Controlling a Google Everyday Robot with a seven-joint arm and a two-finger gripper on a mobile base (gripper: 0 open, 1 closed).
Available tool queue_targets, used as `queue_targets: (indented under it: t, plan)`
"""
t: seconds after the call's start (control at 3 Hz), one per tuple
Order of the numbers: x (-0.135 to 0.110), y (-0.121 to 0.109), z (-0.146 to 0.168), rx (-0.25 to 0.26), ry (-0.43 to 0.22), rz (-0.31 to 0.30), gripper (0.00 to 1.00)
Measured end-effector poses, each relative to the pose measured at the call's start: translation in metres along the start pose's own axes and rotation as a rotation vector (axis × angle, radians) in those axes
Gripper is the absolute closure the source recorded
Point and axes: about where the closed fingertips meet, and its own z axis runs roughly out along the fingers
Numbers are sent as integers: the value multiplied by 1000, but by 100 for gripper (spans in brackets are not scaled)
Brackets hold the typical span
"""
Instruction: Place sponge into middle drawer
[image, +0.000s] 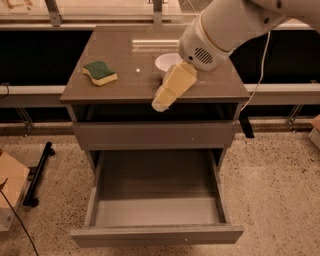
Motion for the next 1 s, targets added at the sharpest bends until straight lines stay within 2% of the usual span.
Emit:
queue_targets:
  t: [0.67, 1.0]
  plan:
    - [-21, -53, 66, 42, -47, 66, 0]
    - [-18, -96, 152, 14, -98, 181, 0]
